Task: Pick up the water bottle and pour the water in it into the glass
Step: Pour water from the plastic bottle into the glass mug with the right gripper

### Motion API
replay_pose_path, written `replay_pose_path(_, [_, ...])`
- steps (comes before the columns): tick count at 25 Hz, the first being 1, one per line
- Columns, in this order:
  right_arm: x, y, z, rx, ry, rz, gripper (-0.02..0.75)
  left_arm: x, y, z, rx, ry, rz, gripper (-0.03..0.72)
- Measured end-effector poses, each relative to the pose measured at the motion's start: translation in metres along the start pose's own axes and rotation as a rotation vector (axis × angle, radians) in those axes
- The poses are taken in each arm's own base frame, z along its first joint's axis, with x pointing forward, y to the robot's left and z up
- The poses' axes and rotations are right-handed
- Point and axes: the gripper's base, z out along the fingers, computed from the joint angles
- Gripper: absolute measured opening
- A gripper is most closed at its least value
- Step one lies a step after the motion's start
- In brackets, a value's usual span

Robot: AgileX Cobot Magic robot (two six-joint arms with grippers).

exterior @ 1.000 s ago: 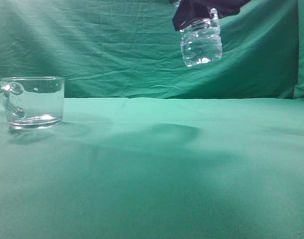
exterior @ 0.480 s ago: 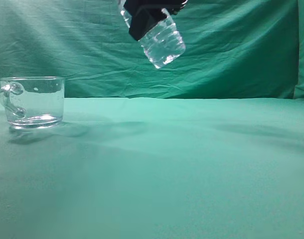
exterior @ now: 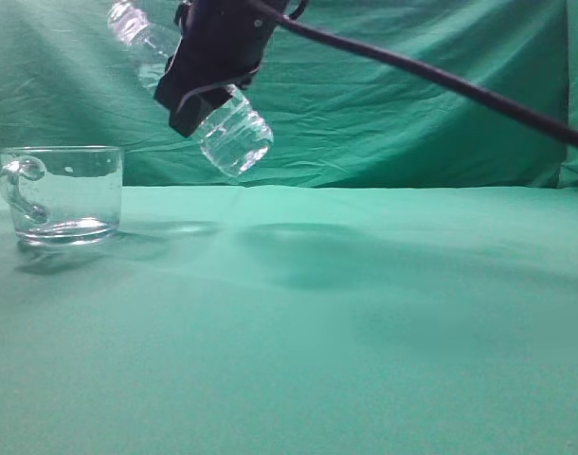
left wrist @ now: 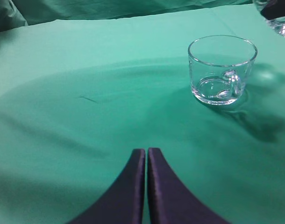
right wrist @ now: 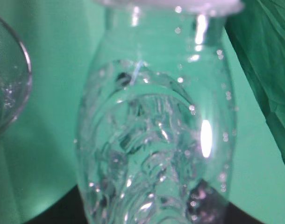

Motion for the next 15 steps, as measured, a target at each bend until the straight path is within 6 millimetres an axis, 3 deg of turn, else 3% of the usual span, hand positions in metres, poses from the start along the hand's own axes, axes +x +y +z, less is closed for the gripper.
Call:
replay_pose_path(4, [-0.003,-0.004,0.013,0.032,-0.002,-0.075,0.288,0.000,0.000,0.000,0.000,0.000,0.000,0.000])
replay_pose_path(15, [-0.014,-0.009,0.018,0.135,-0.132,-0.305,0.288,0.000,0.000,0.000,0.000,0.000,0.000,0.000])
